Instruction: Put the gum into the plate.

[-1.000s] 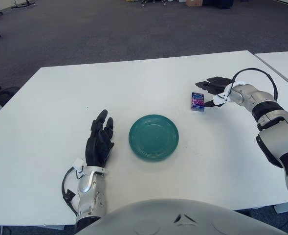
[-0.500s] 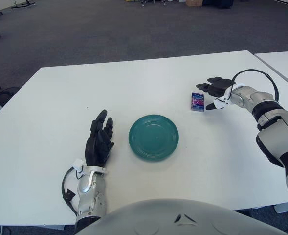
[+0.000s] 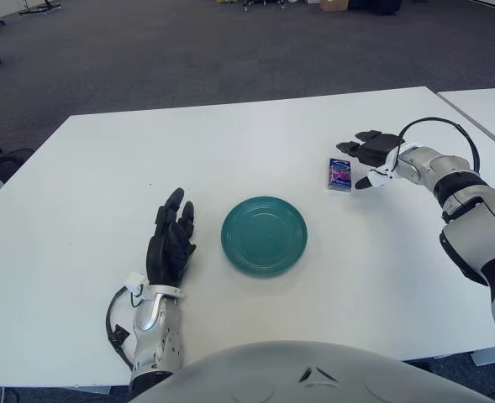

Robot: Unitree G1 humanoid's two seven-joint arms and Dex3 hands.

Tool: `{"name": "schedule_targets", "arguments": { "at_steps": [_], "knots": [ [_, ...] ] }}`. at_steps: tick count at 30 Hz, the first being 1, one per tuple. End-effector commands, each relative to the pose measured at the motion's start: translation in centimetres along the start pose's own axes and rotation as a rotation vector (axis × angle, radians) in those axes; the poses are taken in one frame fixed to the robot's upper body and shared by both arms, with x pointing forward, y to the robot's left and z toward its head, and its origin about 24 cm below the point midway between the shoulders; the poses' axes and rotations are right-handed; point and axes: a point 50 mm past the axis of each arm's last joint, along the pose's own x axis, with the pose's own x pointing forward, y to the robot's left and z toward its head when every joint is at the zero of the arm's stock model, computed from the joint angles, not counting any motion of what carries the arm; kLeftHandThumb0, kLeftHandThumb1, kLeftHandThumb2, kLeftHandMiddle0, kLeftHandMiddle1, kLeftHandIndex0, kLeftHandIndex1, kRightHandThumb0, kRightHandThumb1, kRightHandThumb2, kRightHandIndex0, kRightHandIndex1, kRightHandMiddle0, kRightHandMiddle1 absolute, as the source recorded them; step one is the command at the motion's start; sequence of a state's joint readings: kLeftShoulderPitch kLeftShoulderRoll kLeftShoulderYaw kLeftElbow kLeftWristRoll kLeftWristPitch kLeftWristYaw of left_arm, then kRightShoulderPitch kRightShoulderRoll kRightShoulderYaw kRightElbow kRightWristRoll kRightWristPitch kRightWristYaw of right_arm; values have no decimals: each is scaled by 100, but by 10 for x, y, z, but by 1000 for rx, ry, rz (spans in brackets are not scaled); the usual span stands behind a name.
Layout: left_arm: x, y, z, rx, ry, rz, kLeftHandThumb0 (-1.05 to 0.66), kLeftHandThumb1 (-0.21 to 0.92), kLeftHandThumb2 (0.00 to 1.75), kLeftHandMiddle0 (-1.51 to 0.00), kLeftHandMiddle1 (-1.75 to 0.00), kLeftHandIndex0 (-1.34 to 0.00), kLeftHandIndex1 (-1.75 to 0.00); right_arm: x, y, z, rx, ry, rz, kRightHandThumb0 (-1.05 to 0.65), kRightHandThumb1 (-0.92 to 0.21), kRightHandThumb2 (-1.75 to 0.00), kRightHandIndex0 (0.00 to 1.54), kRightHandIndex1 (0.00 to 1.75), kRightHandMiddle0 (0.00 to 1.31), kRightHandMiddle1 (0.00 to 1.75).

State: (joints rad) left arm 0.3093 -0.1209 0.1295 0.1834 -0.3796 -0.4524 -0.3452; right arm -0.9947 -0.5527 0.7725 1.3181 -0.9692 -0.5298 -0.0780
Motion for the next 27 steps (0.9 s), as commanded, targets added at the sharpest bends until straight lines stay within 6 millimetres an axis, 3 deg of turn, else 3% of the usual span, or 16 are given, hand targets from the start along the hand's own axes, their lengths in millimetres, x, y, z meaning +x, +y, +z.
{"name": "schedule_targets", "arguments": {
  "at_steps": [1,27],
  "knots": [
    [-16,1,-19,-53,71,72,-100,92,79,-20,0,0,-50,1,-11,-1,-8,-2,-24,-105,-92,-48,0,0,0,0],
    [-16,-2,-20,-60,67,72,-100,92,79,-19,0,0,-52,8,-2,7,28,42,69,-105,-92,-60,0,0,0,0]
  ]
}}
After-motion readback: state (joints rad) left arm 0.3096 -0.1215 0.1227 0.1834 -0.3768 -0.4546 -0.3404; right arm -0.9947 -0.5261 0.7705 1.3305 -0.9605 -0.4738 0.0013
